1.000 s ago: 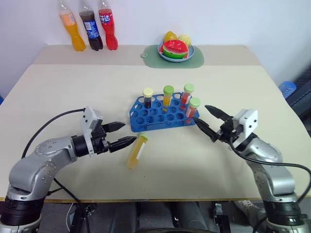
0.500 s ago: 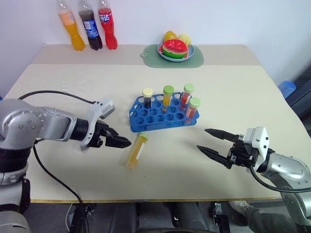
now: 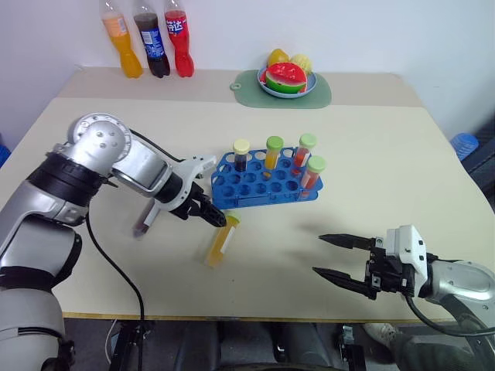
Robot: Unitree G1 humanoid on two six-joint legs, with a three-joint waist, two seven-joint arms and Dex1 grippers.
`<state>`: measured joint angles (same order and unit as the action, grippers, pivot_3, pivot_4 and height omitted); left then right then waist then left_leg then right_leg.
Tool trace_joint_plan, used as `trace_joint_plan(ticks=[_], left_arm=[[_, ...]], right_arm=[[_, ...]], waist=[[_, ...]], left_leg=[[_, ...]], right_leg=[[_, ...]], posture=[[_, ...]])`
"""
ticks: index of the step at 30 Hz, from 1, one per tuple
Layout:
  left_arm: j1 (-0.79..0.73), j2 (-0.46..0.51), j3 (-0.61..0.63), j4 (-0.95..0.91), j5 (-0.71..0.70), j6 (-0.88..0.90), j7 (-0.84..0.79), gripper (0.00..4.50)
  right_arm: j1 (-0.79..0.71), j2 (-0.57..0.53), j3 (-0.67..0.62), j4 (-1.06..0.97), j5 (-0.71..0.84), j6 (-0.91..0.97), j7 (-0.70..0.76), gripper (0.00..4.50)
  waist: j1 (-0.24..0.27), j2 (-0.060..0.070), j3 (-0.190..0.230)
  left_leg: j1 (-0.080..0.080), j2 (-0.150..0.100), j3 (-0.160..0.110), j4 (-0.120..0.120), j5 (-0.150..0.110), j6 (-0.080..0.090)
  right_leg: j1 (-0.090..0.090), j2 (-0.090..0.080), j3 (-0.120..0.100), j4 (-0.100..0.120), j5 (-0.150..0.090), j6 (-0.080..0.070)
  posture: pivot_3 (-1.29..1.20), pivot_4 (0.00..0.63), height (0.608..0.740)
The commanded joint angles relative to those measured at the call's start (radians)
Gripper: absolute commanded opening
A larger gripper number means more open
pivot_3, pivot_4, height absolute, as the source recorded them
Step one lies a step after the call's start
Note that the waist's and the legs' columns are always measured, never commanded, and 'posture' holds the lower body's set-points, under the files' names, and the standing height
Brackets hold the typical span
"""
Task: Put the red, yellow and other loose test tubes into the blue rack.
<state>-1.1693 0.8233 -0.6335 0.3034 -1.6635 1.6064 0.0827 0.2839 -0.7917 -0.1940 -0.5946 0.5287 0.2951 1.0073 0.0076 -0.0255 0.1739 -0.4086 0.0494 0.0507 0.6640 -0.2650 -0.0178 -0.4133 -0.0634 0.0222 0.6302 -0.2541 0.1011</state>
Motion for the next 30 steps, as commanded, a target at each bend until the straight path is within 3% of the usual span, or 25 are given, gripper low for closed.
trace_joint_plan(ticks=[1,4,7,12,13,17,21,27,30], left_arm=[[-0.044,-0.028,-0.051,0.017,-0.014,0.008,0.033,4.18],[-0.054,-0.068,-0.072,0.044,0.001,0.008,0.056,4.18],[-0.055,-0.099,-0.080,0.059,0.021,0.008,0.073,3.42],[-0.057,-0.131,-0.079,0.082,0.045,0.008,0.086,0.89],[-0.056,-0.134,-0.080,0.083,0.044,0.008,0.086,0.74],[-0.046,-0.114,-0.068,0.066,0.030,0.008,0.073,0.74],[-0.031,-0.021,-0.022,-0.012,0.009,0.008,-0.023,0.74],[0.138,0.127,0.232,-0.300,0.118,-0.017,-0.260,0.74],[0.333,0.148,0.435,-0.511,0.218,-0.269,-0.612,0.74]], right_arm=[[0.007,-0.005,0.002,-0.052,-0.013,-0.021,-0.005,3.13],[0.013,0.002,0.007,-0.059,-0.026,-0.028,-0.017,3.13],[0.020,0.006,0.009,-0.069,-0.044,-0.038,-0.030,3.20],[0.022,0.008,0.013,-0.064,-0.078,-0.065,-0.044,3.20],[0.022,0.009,0.016,-0.062,-0.084,-0.071,-0.045,3.20],[0.017,0.014,0.025,-0.051,-0.094,-0.083,-0.048,3.20],[-0.005,0.016,0.034,-0.024,-0.098,-0.093,-0.044,3.20],[-0.058,0.033,0.057,0.035,-0.105,-0.110,-0.041,3.20],[-0.092,0.047,0.065,0.068,-0.101,-0.113,-0.046,3.20]], waist=[[0.001,0.000,0.000],[0.004,0.000,0.000],[0.003,0.000,0.000],[0.004,0.000,0.000],[0.004,0.000,0.000],[0.004,0.000,0.000],[-0.004,-0.001,0.001],[-0.005,-0.001,0.001],[-0.002,0.000,0.001]], left_leg=[[0.000,0.000,0.000,0.000,0.000,0.000],[0.000,0.000,0.000,0.000,0.000,0.000],[0.000,0.000,0.000,0.000,0.000,0.000],[0.000,0.000,0.000,0.000,0.000,0.000],[0.000,-0.001,0.000,0.000,0.000,0.000],[0.000,-0.001,0.000,0.001,0.000,0.000],[0.000,0.000,0.000,0.001,0.000,0.000],[0.000,0.000,0.000,0.000,0.000,0.000],[0.000,0.000,0.001,0.000,0.000,-0.001]], right_leg=[[0.000,0.000,0.000,0.000,0.000,0.000],[0.000,0.000,0.000,0.000,0.000,0.000],[0.000,0.000,0.000,0.000,0.000,0.000],[0.000,0.000,0.000,0.000,0.000,0.000],[0.000,0.000,0.000,0.000,0.000,0.000],[0.000,0.000,0.000,0.000,0.000,0.000],[0.000,0.000,0.000,0.000,0.000,0.000],[0.000,0.000,0.000,0.000,0.000,0.000],[0.000,-0.001,0.000,0.000,0.000,-0.001]], posture=[[0.00,0.150,0.740],[0.00,0.150,0.740],[0.00,0.150,0.740],[0.00,0.150,0.740],[0.00,0.150,0.740],[0.00,0.150,0.740],[0.00,0.150,0.740],[0.00,0.150,0.740],[0.00,0.150,0.740]])
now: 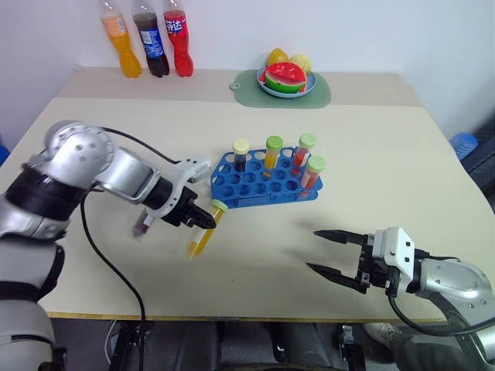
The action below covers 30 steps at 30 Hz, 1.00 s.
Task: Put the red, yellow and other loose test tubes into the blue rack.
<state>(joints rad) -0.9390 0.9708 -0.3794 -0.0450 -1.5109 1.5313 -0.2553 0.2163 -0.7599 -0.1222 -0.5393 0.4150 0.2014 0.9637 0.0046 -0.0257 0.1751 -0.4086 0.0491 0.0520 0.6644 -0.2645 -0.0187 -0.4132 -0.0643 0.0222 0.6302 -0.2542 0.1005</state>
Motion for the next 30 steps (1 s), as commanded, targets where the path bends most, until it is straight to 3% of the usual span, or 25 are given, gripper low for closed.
trace_joint_plan(ticks=[1,5,9,13,22,30], left_arm=[[0.165,-0.029,0.254,-0.198,0.100,-0.296,-0.341,0.74],[0.244,-0.108,0.294,-0.235,0.283,-0.485,-0.434,0.74],[0.247,-0.235,0.327,-0.179,0.364,-0.578,-0.442,0.74],[0.298,-0.441,0.296,-0.126,0.653,-0.966,-0.473,0.74],[0.304,-0.637,0.179,0.128,1.005,-1.300,-0.573,0.74],[0.250,-0.771,0.178,0.398,1.163,-1.490,-0.597,0.74]], right_arm=[[-0.034,0.020,-0.009,0.023,0.016,-0.022,-0.004,3.20],[-0.071,0.050,-0.023,0.039,0.032,-0.018,-0.029,3.20],[-0.083,0.064,-0.032,0.038,0.042,-0.014,-0.037,3.20],[-0.122,0.104,-0.052,0.023,0.075,0.002,-0.100,3.20],[-0.155,0.177,-0.025,-0.009,0.072,0.000,-0.193,3.20],[-0.124,0.194,-0.004,-0.044,0.048,-0.006,-0.237,3.20]], waist=[[0.004,0.000,0.000],[0.012,-0.001,0.000],[0.009,-0.001,0.001],[0.008,-0.001,0.000],[0.011,0.000,0.000],[0.008,0.000,0.000]], left_leg=[[0.000,0.000,0.000,0.000,0.000,-0.001],[0.000,0.000,-0.001,0.001,0.001,-0.002],[0.001,-0.001,-0.002,0.002,0.001,-0.002],[0.000,-0.001,-0.002,0.002,0.001,-0.001],[0.000,-0.001,-0.002,0.002,0.001,-0.001],[0.000,-0.001,-0.002,0.002,0.001,-0.001]], right_leg=[[0.000,0.000,0.000,0.000,0.000,0.000],[0.002,0.000,-0.002,-0.001,0.000,-0.001],[0.004,0.000,-0.001,-0.002,0.000,0.000],[0.004,0.001,-0.001,-0.001,0.000,0.000],[0.004,0.001,0.000,-0.002,0.000,0.000],[0.004,0.002,0.000,-0.001,0.001,0.000]], posture=[[0.00,0.150,0.740],[0.00,0.150,0.740],[0.00,0.150,0.740],[0.00,0.150,0.740],[0.00,0.150,0.740],[0.00,0.150,0.740]])
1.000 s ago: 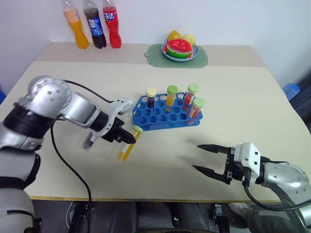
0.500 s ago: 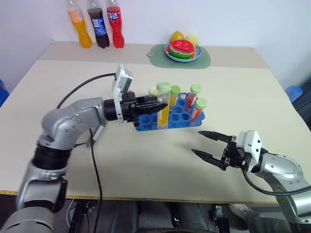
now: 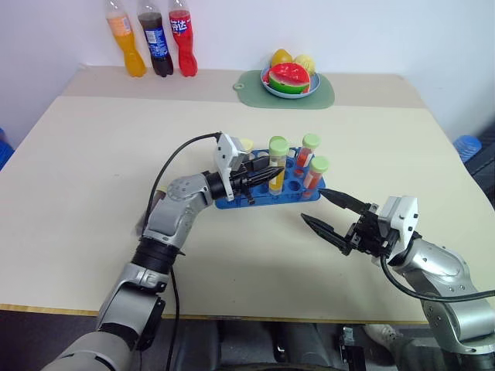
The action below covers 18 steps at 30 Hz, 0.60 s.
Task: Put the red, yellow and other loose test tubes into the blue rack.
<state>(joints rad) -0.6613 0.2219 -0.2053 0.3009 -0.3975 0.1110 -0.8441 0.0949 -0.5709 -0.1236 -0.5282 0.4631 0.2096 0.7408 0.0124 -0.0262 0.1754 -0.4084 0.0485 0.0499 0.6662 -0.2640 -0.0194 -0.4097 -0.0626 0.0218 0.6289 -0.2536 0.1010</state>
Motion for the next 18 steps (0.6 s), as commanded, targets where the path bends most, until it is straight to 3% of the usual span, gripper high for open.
trace_joint_plan(ticks=[1,9,12,18], left_arm=[[-0.033,-0.034,-0.001,0.083,0.072,-0.096,-0.006,0.74],[-0.042,-0.066,-0.015,0.221,0.198,-0.252,-0.018,0.74],[-0.035,-0.073,0.002,0.218,0.143,-0.194,-0.097,0.74],[-0.014,-0.102,0.070,0.069,0.069,-0.155,-0.088,3.88]], right_arm=[[0.001,0.005,-0.003,-0.058,-0.002,-0.015,-0.016,3.20],[0.025,0.004,-0.017,-0.075,-0.007,-0.019,-0.035,3.20],[0.023,0.007,-0.012,-0.075,-0.011,-0.020,-0.041,3.20],[0.018,0.011,-0.002,-0.067,-0.016,-0.026,-0.046,3.20]], waist=[[0.000,0.000,0.000],[0.000,0.000,0.000],[0.000,0.000,0.000],[0.001,0.000,0.000]], left_leg=[[0.000,0.000,0.000,0.000,0.000,0.000],[0.000,0.000,0.000,0.000,0.000,0.000],[0.000,0.000,0.000,0.000,0.000,0.000],[0.000,0.000,0.000,0.000,0.000,0.001]], right_leg=[[0.000,0.000,0.000,0.000,0.000,0.000],[0.000,0.000,0.000,0.000,0.000,0.000],[0.000,0.000,0.000,0.000,0.000,0.000],[0.000,0.000,0.000,0.000,0.000,0.000]], posture=[[0.00,0.150,0.740],[0.00,0.150,0.740],[0.00,0.150,0.740],[0.00,0.150,0.740]])
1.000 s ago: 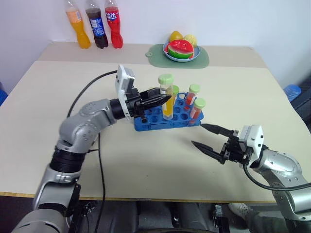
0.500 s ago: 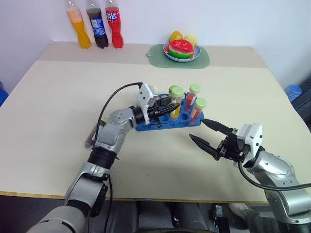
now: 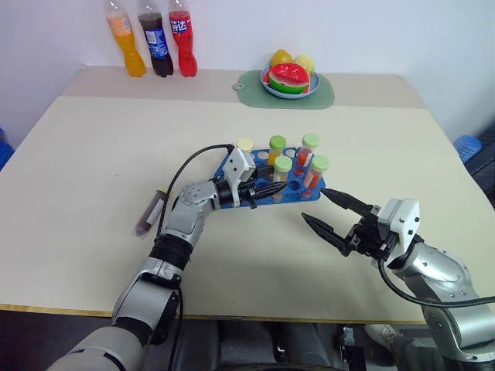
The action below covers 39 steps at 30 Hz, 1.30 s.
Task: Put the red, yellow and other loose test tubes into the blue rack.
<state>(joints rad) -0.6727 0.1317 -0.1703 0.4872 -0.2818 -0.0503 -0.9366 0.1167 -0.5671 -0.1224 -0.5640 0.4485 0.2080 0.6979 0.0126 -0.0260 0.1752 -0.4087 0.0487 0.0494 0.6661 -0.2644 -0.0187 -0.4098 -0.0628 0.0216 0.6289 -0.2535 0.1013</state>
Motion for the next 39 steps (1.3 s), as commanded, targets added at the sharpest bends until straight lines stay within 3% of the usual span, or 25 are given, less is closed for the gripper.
trace_joint_plan(ticks=[1,7,12,14,16,19,20,25,31,39], left_arm=[[0.008,-0.002,0.041,-0.169,-0.052,-0.007,-0.003,4.32],[0.052,0.103,0.101,-0.399,-0.129,0.074,-0.025,4.32],[-0.070,0.200,0.294,-0.559,-0.348,0.574,0.294,4.32],[-0.126,0.301,0.320,-0.580,-0.258,0.732,0.447,4.32],[-0.174,0.405,0.357,-0.586,-0.303,0.965,0.499,4.32],[-0.282,0.651,0.233,-0.586,-0.379,1.518,0.440,4.32],[-0.310,0.740,0.160,-0.563,-0.410,1.617,0.426,4.32],[-0.345,0.994,-0.056,-0.510,-0.546,1.665,0.360,4.32],[-0.371,1.028,-0.191,-0.406,-0.602,1.665,0.428,4.32],[-0.362,0.854,-0.208,-0.235,-0.551,1.665,0.583,4.32]], right_arm=[[-0.006,0.008,-0.002,-0.022,-0.002,-0.027,0.000,3.20],[-0.031,0.006,0.016,0.021,-0.003,-0.036,0.026,3.20],[-0.035,-0.004,0.018,0.049,0.001,-0.046,0.062,3.20],[-0.036,-0.004,0.019,0.063,0.002,-0.051,0.076,3.20],[-0.040,-0.002,0.028,0.078,0.000,-0.056,0.090,3.20],[-0.061,0.006,0.046,0.107,-0.006,-0.066,0.105,3.20],[-0.071,0.008,0.052,0.118,-0.008,-0.069,0.111,3.20],[-0.096,0.021,0.073,0.145,-0.010,-0.078,0.121,3.20],[-0.096,0.040,0.094,0.163,-0.019,-0.097,0.124,3.20],[-0.076,0.040,0.086,0.145,-0.020,-0.095,0.113,3.20]], waist=[[0.000,0.000,0.000],[-0.007,0.001,0.000],[-0.003,0.000,0.000],[-0.003,0.000,0.000],[-0.009,0.000,0.000],[-0.023,-0.002,0.002],[-0.026,-0.002,0.002],[-0.027,-0.001,0.003],[-0.022,-0.002,0.003],[-0.021,-0.002,0.003]], left_leg=[[0.000,0.000,0.000,0.000,0.000,0.000],[0.001,0.001,0.000,-0.001,0.000,0.000],[0.001,0.001,-0.001,0.000,0.000,0.000],[0.001,0.001,-0.002,0.000,0.000,0.000],[0.001,0.001,-0.001,-0.001,0.000,0.000],[0.002,0.001,-0.001,-0.003,0.000,0.000],[0.002,0.001,-0.002,-0.003,0.000,0.000],[0.002,0.001,-0.002,-0.004,0.000,0.000],[0.001,0.001,-0.001,-0.003,0.000,0.000],[0.000,0.000,-0.001,-0.002,0.000,0.000]], right_leg=[[0.000,0.000,0.000,0.000,0.000,0.000],[0.000,0.001,0.000,0.001,0.000,0.000],[0.000,0.001,0.000,0.001,0.000,0.001],[0.000,0.001,-0.001,0.001,0.001,0.003],[0.000,0.001,-0.001,0.002,0.001,0.004],[0.000,0.001,-0.001,0.002,0.001,0.005],[-0.001,0.001,-0.001,0.003,0.000,0.006],[-0.002,0.001,-0.001,0.004,-0.002,0.003],[-0.002,0.000,-0.001,0.004,-0.002,0.002],[-0.002,0.000,-0.001,0.004,-0.001,0.002]], posture=[[0.00,0.150,0.740],[0.00,0.150,0.740],[0.00,0.150,0.740],[0.00,0.150,0.740],[0.00,0.150,0.740],[0.00,0.150,0.740],[0.00,0.150,0.740],[0.00,0.150,0.740],[0.00,0.150,0.740],[0.00,0.150,0.740]])
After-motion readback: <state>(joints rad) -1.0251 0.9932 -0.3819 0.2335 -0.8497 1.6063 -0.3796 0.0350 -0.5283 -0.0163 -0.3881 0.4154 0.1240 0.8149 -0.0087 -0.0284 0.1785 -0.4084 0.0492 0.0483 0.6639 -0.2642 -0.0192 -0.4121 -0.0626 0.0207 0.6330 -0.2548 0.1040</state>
